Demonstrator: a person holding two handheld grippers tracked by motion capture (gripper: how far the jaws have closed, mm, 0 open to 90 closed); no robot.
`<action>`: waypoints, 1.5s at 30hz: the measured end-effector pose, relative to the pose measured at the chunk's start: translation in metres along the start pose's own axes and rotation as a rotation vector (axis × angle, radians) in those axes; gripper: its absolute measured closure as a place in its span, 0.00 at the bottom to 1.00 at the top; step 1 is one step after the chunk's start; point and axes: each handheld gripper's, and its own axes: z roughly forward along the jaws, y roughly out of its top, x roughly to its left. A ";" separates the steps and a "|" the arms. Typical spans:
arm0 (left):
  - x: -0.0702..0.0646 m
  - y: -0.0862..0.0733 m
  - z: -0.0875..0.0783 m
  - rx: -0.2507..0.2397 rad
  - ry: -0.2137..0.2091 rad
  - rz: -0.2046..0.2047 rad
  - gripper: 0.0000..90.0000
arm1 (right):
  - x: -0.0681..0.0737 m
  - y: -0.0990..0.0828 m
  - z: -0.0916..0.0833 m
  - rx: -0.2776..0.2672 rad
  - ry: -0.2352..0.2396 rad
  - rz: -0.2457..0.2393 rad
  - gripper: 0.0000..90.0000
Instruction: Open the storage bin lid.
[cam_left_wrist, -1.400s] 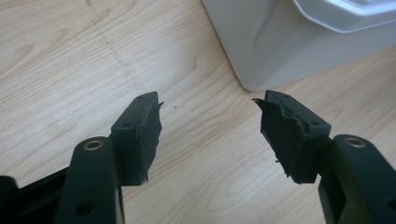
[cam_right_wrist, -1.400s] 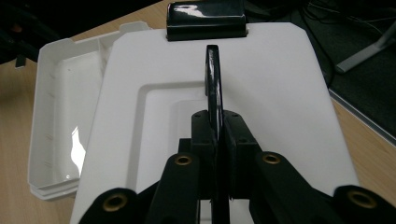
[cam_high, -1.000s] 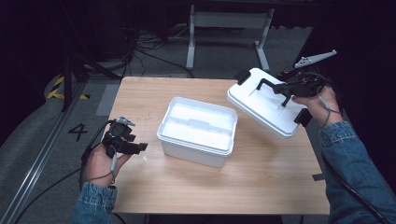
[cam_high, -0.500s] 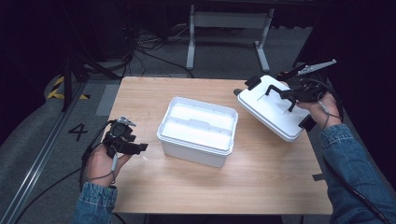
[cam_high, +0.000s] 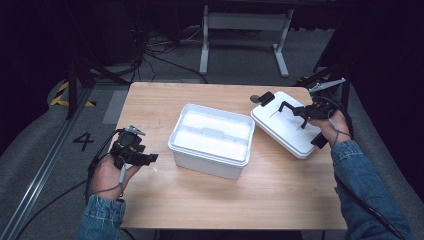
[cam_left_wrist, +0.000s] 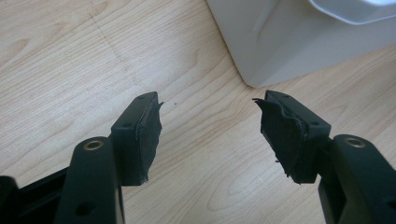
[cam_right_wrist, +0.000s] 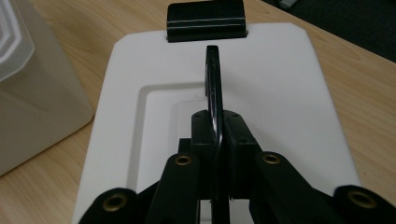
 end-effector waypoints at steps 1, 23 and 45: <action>0.000 0.000 0.000 0.000 -0.001 -0.002 0.43 | 0.000 -0.001 0.002 0.001 0.002 0.001 0.94; 0.001 -0.001 0.002 0.005 -0.001 -0.005 0.43 | -0.009 -0.029 0.036 0.029 0.011 0.055 0.94; 0.001 -0.001 0.004 0.021 -0.010 -0.001 0.43 | -0.014 -0.037 0.044 0.015 0.026 0.078 0.80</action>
